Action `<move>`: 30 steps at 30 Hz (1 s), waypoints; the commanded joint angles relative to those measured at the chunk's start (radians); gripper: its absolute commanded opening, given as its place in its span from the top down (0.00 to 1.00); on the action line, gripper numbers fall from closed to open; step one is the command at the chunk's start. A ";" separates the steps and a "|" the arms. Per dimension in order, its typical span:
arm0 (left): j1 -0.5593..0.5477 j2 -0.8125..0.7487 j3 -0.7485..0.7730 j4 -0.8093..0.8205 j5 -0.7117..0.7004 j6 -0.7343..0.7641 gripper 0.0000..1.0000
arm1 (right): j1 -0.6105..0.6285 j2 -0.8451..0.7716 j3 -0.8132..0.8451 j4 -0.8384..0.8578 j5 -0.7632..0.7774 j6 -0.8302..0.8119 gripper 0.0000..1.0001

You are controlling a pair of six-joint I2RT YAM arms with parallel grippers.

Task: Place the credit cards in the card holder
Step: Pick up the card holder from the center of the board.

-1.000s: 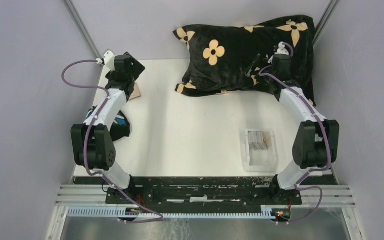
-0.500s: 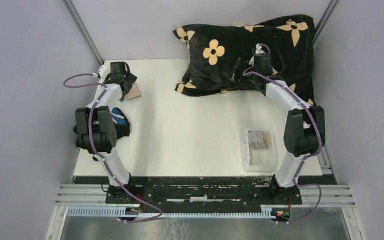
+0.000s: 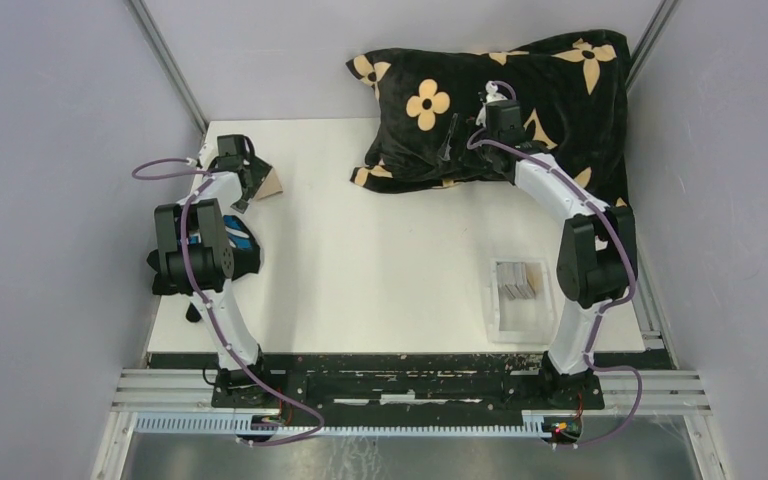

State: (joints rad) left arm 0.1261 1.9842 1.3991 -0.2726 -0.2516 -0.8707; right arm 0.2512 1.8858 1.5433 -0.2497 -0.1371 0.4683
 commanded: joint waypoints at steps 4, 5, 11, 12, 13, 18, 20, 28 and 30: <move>0.011 0.012 -0.051 0.199 0.037 0.095 0.05 | 0.031 0.044 0.117 -0.019 0.021 -0.043 0.10; 0.012 0.011 -0.050 0.211 0.040 0.105 0.05 | 0.034 0.053 0.131 -0.028 0.023 -0.049 0.10; 0.010 0.027 -0.019 0.188 0.032 0.121 0.10 | 0.053 0.082 0.190 -0.054 0.033 -0.067 0.10; 0.011 0.029 -0.018 0.186 0.028 0.121 0.12 | 0.058 0.087 0.200 -0.060 0.035 -0.071 0.10; 0.011 0.031 -0.014 0.183 0.024 0.119 0.14 | 0.059 0.091 0.209 -0.066 0.038 -0.074 0.10; 0.007 0.052 0.030 0.142 0.010 0.118 0.23 | 0.068 0.109 0.240 -0.083 0.046 -0.087 0.11; 0.002 0.058 0.042 0.129 0.002 0.123 0.25 | 0.069 0.115 0.250 -0.091 0.047 -0.093 0.11; -0.038 0.089 0.100 0.010 -0.041 0.126 0.24 | 0.075 0.124 0.299 -0.129 0.045 -0.114 0.10; -0.045 0.100 0.111 -0.015 -0.033 0.123 0.23 | 0.075 0.127 0.315 -0.138 0.045 -0.124 0.10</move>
State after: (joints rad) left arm 0.0986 2.0663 1.4559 -0.2195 -0.2615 -0.7815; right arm 0.3206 2.0102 1.7874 -0.3836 -0.1040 0.3752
